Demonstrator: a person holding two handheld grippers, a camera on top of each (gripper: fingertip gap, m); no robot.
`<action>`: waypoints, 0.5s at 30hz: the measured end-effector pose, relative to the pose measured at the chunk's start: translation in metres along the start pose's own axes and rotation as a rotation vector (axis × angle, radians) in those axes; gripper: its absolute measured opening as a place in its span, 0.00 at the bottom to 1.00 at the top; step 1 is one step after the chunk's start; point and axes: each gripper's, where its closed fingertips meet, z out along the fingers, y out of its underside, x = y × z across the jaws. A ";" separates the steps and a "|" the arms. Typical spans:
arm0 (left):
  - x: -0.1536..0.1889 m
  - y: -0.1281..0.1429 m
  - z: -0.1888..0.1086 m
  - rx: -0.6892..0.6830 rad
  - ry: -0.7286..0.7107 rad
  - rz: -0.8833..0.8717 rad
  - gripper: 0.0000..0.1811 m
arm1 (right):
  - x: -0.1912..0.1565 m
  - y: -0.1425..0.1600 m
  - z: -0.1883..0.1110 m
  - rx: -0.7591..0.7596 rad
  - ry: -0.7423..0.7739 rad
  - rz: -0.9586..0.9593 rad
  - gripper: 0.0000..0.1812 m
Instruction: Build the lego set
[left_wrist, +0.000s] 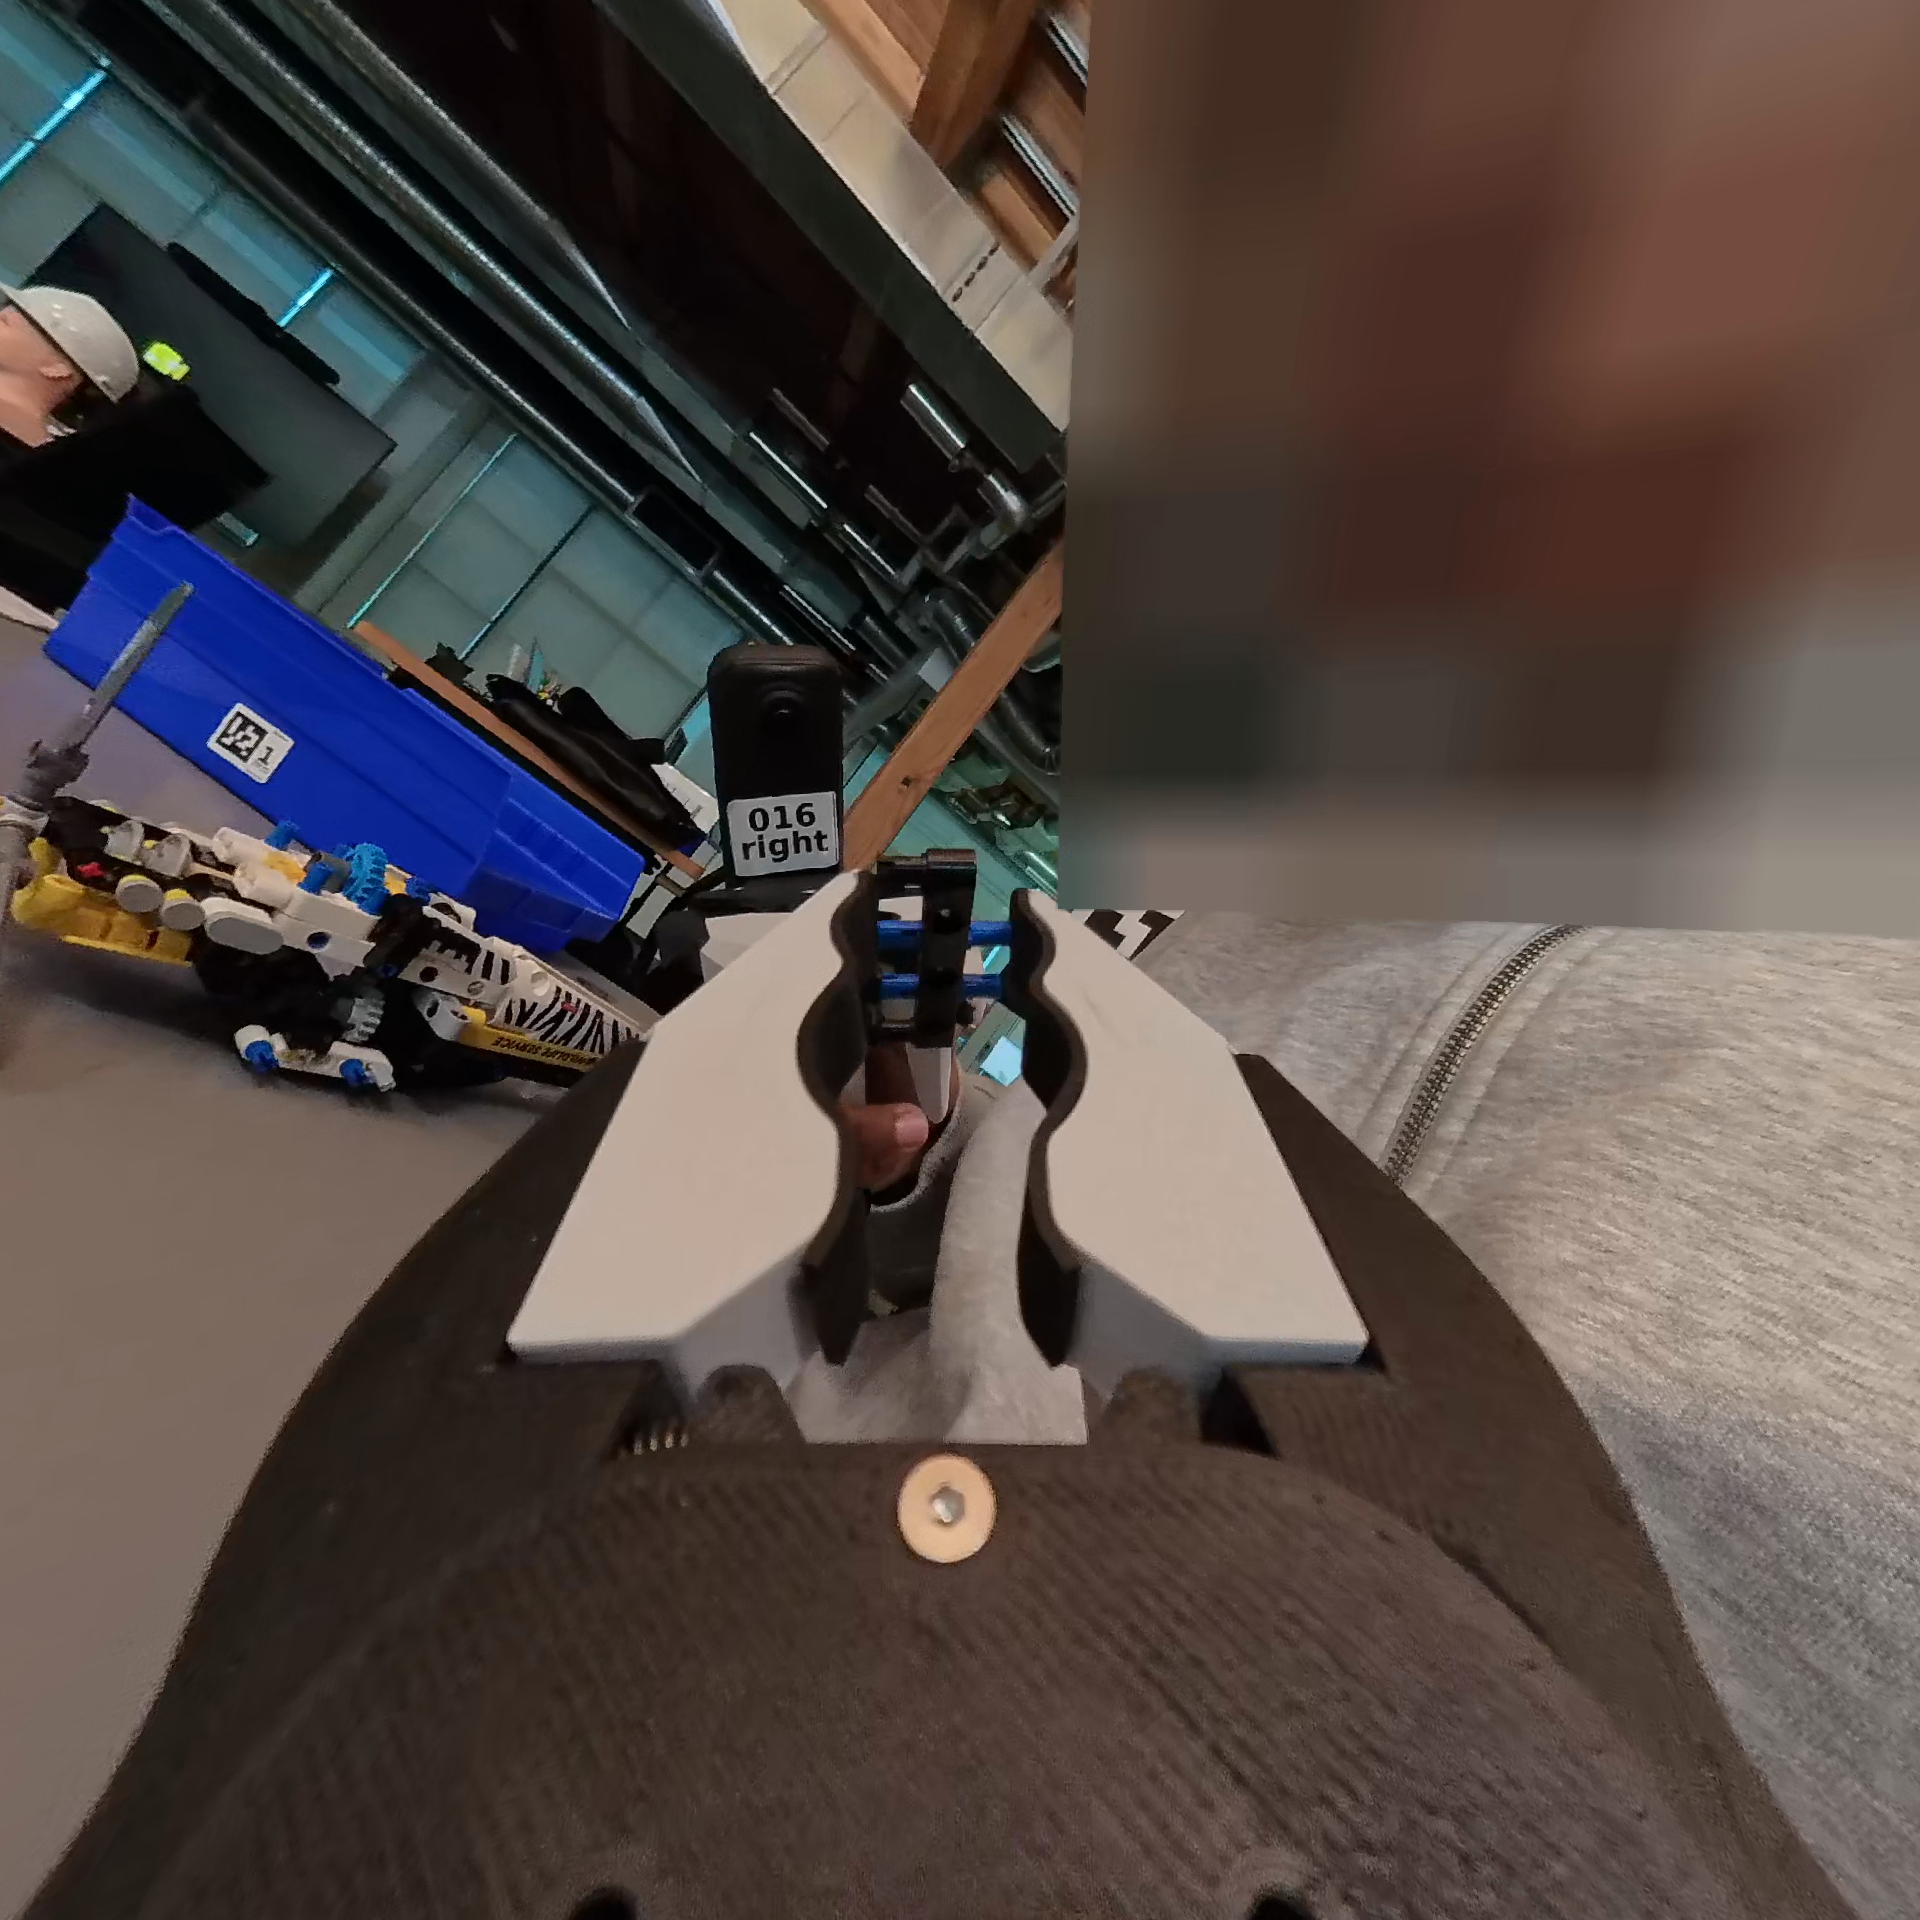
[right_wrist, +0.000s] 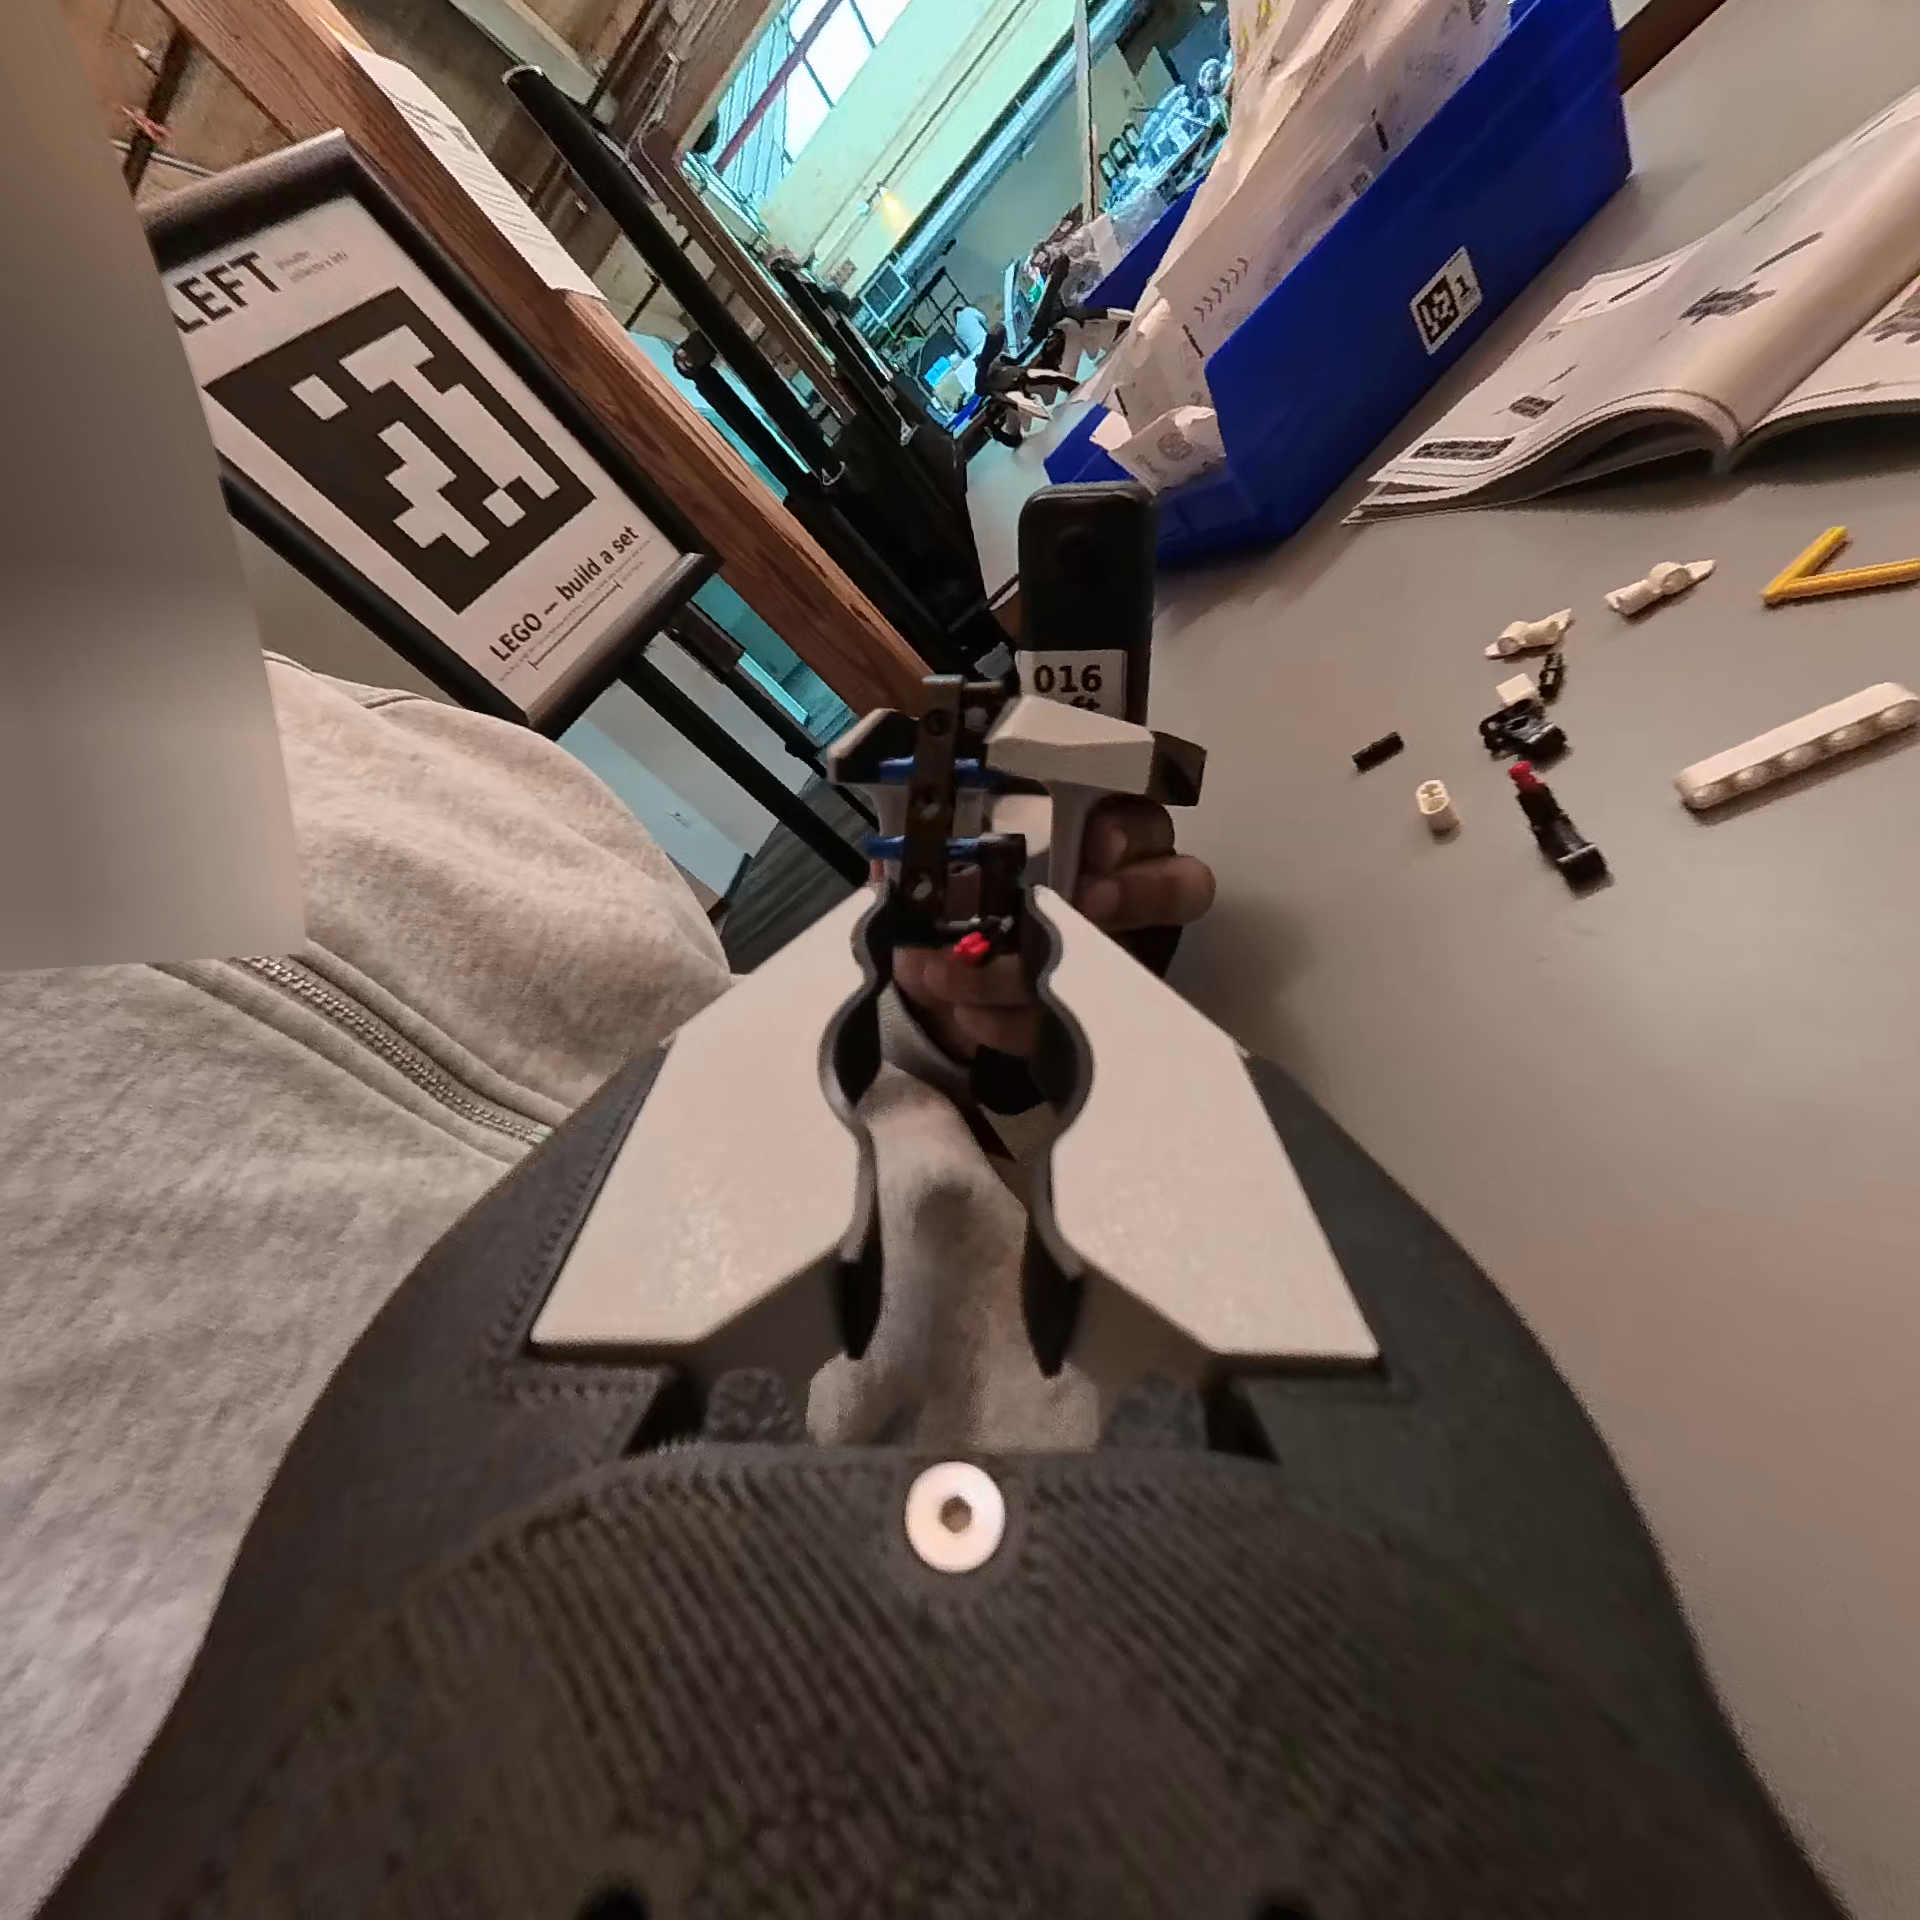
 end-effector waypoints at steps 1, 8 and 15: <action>0.000 0.000 0.000 0.003 0.004 -0.003 0.12 | 0.000 0.000 0.000 0.001 -0.002 0.001 0.11; -0.003 -0.001 0.001 0.010 -0.009 -0.017 0.12 | 0.002 -0.001 -0.001 -0.003 0.055 -0.067 0.11; 0.000 -0.001 0.001 0.010 0.014 -0.020 0.12 | 0.000 0.000 -0.001 -0.004 0.023 -0.045 0.11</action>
